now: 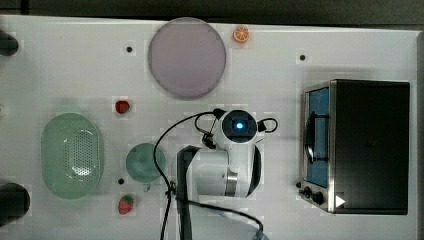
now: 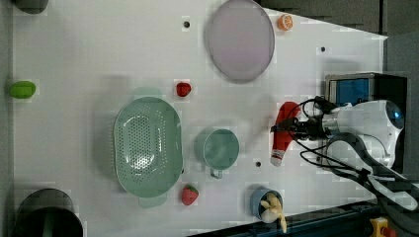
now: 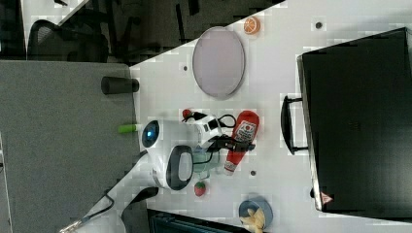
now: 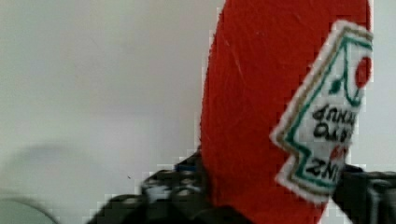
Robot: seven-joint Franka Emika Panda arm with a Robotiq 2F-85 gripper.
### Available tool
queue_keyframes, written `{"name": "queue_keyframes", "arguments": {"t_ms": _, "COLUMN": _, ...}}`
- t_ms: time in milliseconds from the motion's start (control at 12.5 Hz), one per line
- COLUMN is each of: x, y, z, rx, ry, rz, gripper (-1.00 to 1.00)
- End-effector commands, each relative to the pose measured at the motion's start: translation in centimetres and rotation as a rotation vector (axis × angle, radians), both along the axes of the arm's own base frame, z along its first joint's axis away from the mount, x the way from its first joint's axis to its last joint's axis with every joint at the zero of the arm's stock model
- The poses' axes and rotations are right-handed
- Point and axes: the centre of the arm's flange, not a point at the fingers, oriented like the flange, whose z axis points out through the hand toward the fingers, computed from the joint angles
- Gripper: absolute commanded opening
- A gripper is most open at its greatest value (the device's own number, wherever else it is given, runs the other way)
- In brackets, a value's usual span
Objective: Pick ketchup from plate and place it on table.
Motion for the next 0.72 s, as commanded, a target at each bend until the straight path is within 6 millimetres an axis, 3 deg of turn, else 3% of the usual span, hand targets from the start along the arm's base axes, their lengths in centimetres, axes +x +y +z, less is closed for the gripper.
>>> {"name": "queue_keyframes", "arguments": {"t_ms": 80, "x": 2.6, "y": 0.1, "z": 3.6, "rx": -0.005, "ry": -0.121, "rz": 0.023, "gripper": 1.0}}
{"name": "queue_keyframes", "arguments": {"t_ms": 160, "x": 3.2, "y": 0.1, "z": 5.4, "rx": -0.008, "ry": -0.149, "rz": 0.02, "gripper": 1.0}}
{"name": "queue_keyframes", "arguments": {"t_ms": 320, "x": 4.3, "y": 0.0, "z": 10.6, "rx": -0.024, "ry": -0.199, "rz": -0.034, "gripper": 1.0}}
{"name": "queue_keyframes", "arguments": {"t_ms": 720, "x": 5.6, "y": -0.1, "z": 27.6, "rx": -0.064, "ry": -0.275, "rz": -0.369, "gripper": 1.0}}
